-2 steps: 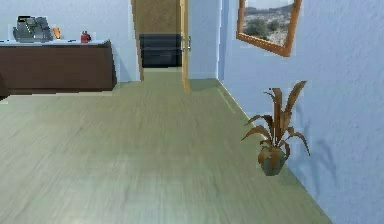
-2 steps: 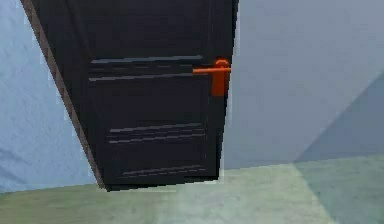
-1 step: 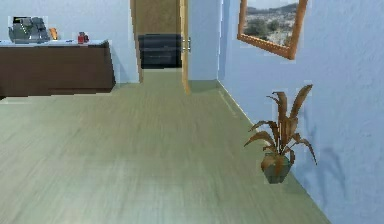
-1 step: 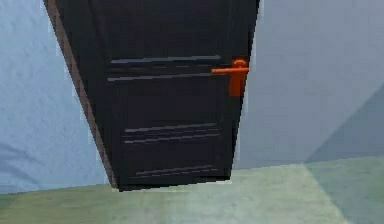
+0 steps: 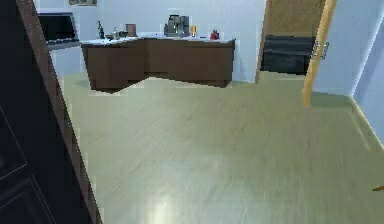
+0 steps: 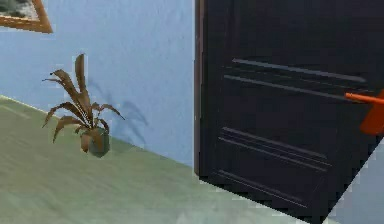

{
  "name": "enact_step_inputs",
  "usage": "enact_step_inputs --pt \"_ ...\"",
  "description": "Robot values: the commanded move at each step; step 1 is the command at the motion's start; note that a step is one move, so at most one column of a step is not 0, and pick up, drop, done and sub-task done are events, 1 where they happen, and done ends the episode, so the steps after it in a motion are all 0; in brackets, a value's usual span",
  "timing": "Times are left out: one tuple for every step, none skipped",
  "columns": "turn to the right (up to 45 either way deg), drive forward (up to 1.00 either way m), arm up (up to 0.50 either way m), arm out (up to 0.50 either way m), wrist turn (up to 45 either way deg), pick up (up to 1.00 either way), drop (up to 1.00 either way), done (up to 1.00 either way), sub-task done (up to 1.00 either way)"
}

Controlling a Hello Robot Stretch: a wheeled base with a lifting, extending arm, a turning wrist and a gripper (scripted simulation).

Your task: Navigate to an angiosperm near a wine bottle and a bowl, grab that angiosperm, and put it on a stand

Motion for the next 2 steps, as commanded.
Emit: enact_step_inputs --pt "0.0 1.0 0.0 0.0 0.0 0.0 0.0 0.0 0.0" --pt "-6.0 0.0 0.0 0.0 0.0 0.0 0.0 0.0 0.0"
